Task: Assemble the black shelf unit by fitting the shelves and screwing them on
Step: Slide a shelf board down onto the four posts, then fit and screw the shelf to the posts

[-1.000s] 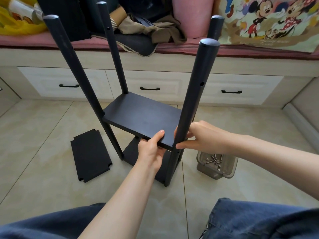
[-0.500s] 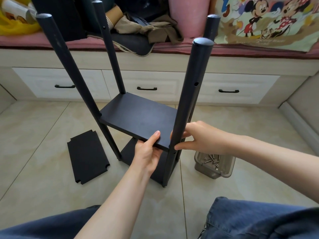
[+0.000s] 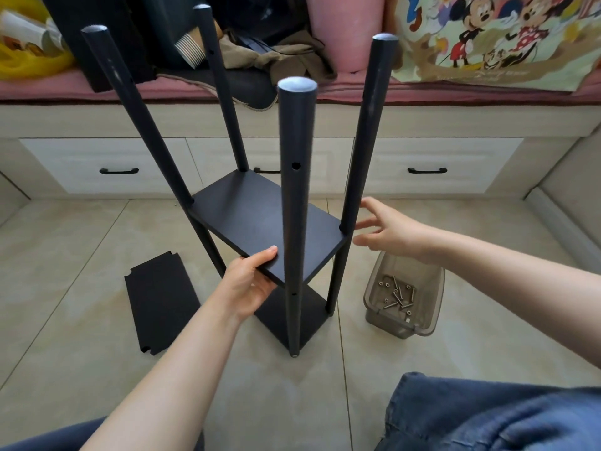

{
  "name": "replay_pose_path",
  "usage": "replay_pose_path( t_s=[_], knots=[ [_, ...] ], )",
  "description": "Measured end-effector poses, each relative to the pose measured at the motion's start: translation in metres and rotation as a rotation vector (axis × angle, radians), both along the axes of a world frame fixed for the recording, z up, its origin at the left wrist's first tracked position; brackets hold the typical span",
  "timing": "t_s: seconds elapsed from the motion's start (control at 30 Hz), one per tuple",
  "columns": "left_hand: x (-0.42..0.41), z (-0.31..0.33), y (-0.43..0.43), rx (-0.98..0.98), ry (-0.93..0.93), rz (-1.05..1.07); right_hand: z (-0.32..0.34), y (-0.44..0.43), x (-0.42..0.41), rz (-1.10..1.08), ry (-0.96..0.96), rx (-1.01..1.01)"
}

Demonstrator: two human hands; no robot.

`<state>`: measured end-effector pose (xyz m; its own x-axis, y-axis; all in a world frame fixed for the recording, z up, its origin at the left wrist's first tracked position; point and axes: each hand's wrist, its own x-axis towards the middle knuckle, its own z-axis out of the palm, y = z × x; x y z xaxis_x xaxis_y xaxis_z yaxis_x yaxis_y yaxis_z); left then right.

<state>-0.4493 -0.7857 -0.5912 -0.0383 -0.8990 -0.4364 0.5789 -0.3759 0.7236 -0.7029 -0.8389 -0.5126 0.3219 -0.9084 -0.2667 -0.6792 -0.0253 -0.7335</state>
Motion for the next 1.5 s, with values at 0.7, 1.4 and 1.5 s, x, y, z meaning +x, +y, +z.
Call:
replay_pose_path(
  t_s=[0.7,1.4,1.5],
  knots=[
    [-0.001,0.002,0.004,0.001,-0.072,0.117,-0.026,0.000,0.019,-0.075,-0.002,-0.141],
    [-0.013,-0.001,0.016,0.007,-0.124,0.115,-0.055,0.004,-0.030,-0.045,0.382,0.121],
    [-0.012,-0.003,0.017,-0.007,-0.166,0.091,-0.082,-0.002,-0.026,-0.005,0.531,0.240]
  ],
)
